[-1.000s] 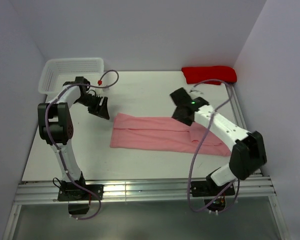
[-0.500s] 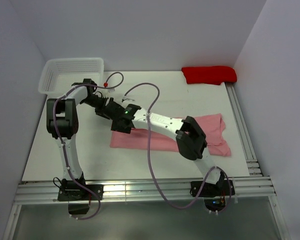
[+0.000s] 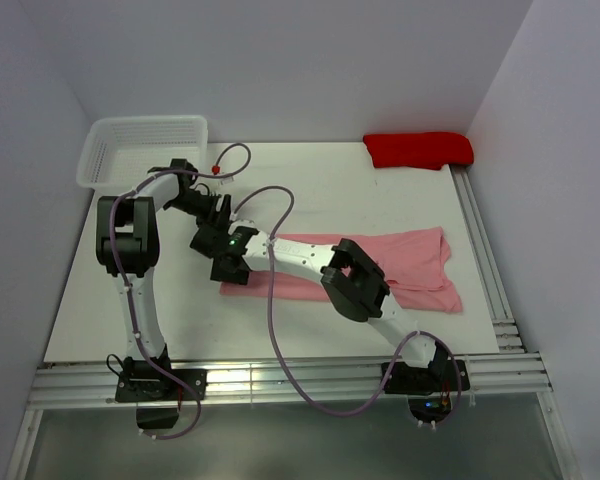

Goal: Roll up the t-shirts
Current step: Roll the tshirt

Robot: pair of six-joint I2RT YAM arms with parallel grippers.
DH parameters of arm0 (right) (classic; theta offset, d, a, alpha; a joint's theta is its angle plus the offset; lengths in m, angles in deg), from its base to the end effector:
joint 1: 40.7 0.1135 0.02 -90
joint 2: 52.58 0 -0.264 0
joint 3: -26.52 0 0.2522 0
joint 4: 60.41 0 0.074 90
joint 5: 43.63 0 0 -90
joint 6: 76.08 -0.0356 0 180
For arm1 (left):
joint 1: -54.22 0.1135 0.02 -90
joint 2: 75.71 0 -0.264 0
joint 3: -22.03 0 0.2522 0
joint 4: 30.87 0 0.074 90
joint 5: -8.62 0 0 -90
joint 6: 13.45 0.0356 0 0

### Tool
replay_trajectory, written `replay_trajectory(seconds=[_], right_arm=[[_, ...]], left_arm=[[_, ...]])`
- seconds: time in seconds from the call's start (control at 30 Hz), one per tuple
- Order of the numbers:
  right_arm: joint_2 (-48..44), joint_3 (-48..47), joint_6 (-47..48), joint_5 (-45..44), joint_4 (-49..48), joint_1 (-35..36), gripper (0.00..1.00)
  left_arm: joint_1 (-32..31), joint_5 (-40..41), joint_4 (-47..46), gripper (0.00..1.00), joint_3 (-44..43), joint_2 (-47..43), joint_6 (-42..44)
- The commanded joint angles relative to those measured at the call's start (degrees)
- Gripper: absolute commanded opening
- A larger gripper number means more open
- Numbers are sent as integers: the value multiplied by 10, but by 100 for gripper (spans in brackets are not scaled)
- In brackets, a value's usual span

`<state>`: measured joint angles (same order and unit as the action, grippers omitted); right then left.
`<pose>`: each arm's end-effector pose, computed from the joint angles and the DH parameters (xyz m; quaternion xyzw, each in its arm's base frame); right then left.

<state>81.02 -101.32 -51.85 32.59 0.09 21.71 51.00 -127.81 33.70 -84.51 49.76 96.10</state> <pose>0.2376 0.4363 0.1800 0.0531 0.9704 0.1324 0.1948 0.4208 -0.0495 0.1488 0.2030 0.8951 -0.3822 0.1075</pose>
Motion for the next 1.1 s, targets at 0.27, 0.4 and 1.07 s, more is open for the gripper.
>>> replay_trajectory(seconds=[0.27,0.4,1.07], right_arm=[[41,-47,-19,-17,38,22,52],[51,-52,-24,-27,69,30,52],[-11,50,32,42,-84,50,4]], left_arm=[[-7,-15,-53,64,27,3,-42],[-7,-16,-58,61,33,3,-43],[-14,85,-118,0,117,-85,-98]])
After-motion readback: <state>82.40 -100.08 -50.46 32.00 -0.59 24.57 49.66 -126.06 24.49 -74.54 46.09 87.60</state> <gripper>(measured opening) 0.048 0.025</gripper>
